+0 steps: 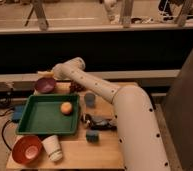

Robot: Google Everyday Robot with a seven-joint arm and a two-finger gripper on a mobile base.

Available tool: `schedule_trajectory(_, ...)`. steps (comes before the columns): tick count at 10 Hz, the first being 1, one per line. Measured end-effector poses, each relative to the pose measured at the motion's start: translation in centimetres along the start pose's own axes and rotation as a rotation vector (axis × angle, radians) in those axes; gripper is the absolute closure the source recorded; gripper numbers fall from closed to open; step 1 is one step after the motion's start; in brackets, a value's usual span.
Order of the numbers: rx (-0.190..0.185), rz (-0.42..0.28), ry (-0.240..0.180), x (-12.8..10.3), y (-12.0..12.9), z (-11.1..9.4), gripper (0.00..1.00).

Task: Place banana in purple bowl

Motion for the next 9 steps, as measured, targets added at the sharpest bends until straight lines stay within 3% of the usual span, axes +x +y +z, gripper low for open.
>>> schedule_trajectory(9,0.036,-0.047,0.012,-0.4,0.4,2.2,1.00)
